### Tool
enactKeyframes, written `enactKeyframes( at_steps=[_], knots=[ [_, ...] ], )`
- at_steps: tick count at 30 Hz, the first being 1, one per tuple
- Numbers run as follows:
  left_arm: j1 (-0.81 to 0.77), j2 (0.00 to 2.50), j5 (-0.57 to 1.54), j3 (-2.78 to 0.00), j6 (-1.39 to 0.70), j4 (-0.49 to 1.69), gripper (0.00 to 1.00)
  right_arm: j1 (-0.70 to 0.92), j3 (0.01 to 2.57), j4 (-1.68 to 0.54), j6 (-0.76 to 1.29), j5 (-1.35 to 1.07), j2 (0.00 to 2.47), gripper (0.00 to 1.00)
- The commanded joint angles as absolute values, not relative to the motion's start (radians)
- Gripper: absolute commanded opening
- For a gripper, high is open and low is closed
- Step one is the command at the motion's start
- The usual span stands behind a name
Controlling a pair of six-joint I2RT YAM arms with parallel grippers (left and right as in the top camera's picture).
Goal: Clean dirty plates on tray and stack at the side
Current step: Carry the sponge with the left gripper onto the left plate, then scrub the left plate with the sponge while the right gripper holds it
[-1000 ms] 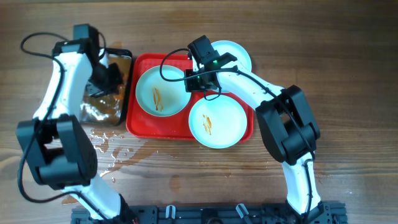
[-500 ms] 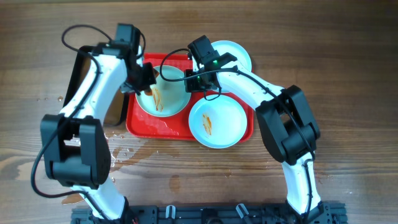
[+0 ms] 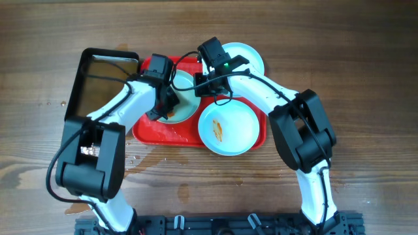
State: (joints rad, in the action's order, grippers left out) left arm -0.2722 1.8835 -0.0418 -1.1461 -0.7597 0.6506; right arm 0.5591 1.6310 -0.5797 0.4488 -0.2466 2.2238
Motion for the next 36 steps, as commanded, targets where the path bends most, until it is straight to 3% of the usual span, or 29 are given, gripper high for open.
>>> enactKeyframes(
  at_steps=[1, 5, 9, 13, 17, 26, 36],
  knots=[
    [-0.303, 1.913, -0.157, -1.094, -0.847, 0.654, 0.04, 0.555, 1.63, -0.582, 0.445, -0.256, 2.251, 0.04],
    [-0.301, 1.913, -0.391, -1.094, -0.846, 0.625, 0.04, 0.555, 1.63, -0.583, 0.444, -0.256, 2.251, 0.04],
    [-0.299, 1.913, -0.472, -1.094, -0.846, 0.604, 0.04, 0.555, 1.63, -0.579, 0.445, -0.256, 2.251, 0.04],
    [-0.301, 1.913, -0.277, -1.094, -0.841, 0.616, 0.04, 0.555, 1.63, -0.577, 0.445, -0.256, 2.251, 0.04],
    [-0.317, 1.913, 0.056, -1.094, -0.762, 0.618, 0.04, 0.554, 1.63, -0.588, 0.445, -0.27, 2.251, 0.04],
    [-0.226, 1.913, 0.074, -1.094, -0.73, 0.631, 0.04, 0.497, 1.627, -0.622, 0.447, -0.455, 2.252, 0.04],
    [-0.085, 1.913, 0.207, -1.094, -0.448, 0.555, 0.04, 0.487, 1.627, -0.635, 0.444, -0.474, 2.274, 0.04]
  ],
)
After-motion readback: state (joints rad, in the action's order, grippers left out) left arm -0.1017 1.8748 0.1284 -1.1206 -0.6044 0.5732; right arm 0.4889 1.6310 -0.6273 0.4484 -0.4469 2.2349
